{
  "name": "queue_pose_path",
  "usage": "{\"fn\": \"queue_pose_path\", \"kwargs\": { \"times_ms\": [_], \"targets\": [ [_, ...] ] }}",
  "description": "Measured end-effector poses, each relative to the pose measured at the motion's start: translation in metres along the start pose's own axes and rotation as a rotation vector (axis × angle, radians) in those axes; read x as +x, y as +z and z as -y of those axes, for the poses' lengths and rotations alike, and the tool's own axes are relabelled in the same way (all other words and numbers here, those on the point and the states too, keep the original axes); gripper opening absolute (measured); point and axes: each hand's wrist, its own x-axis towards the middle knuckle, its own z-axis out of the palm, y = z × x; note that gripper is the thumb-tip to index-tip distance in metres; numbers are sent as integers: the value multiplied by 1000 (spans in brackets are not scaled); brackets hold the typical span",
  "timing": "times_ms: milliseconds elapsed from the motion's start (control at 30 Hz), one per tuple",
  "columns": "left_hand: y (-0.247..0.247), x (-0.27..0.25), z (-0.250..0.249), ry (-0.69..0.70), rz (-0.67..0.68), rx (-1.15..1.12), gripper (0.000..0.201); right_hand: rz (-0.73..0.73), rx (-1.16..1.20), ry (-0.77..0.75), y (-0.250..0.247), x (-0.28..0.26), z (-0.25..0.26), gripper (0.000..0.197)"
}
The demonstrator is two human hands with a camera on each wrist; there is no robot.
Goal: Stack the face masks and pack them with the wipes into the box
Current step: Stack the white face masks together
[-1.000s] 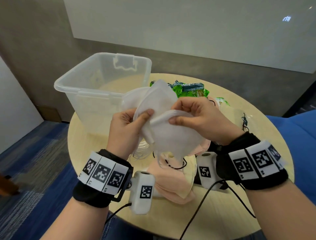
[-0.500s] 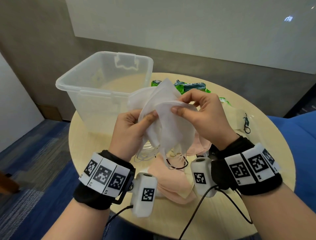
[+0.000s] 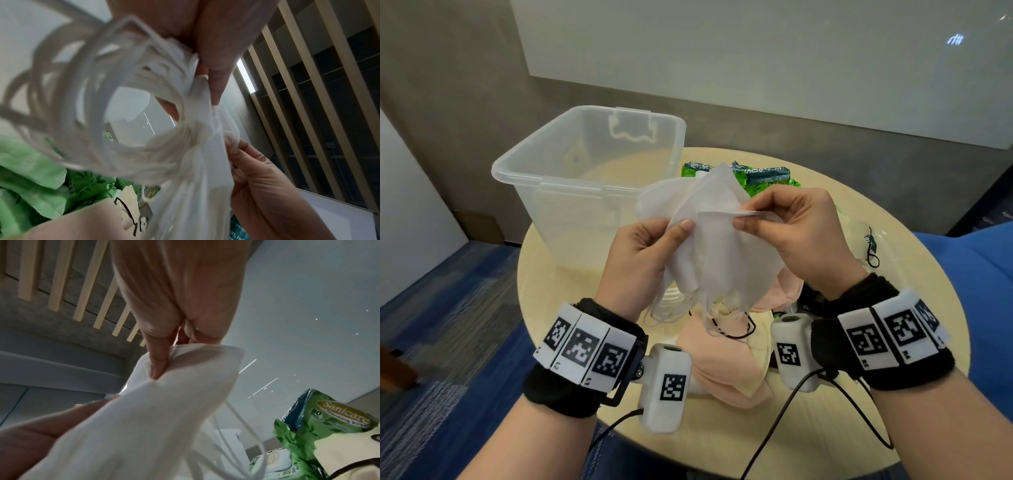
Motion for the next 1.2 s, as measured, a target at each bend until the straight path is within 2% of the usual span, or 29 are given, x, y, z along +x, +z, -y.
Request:
{"fn": "queue_pose_path", "kwargs": {
  "times_ms": [100,200,333,500,633,833,900,967,1067,1100,1200],
  "targets": [
    [2,-1,0,-8,14,-20,17,19,3,2,3,-1,0,24],
    [3,-1,0,-3,20,-24,15,119,1,18,3,-1,5,33],
    [3,-1,0,15,17,-39,12,193,-115,40,1,1,6,32],
    [2,0,2,48,-3,-15,16,201,-72,146,3,-1,2,11],
    [1,2,4,85,-52,29,26,190,-36,148,1,-1,-3,19],
    [-7,5,3,94,-173,33,24,78,-33,49,-8,-3,-5,12],
    [-10,7,3,102,-209,40,22,48,23,37,-14,-4,-2,10],
    [-14,8,3,108,-242,53,21,57,183,70,-22,-5,5,13],
    [-16,8,4,106,-254,59,20,165,452,167,-32,-6,14,14],
    [-15,8,3,102,-246,55,20,199,423,192,-33,-6,14,15],
    [-11,8,3,106,-227,54,20,222,92,213,-31,-3,8,17]
  ]
}}
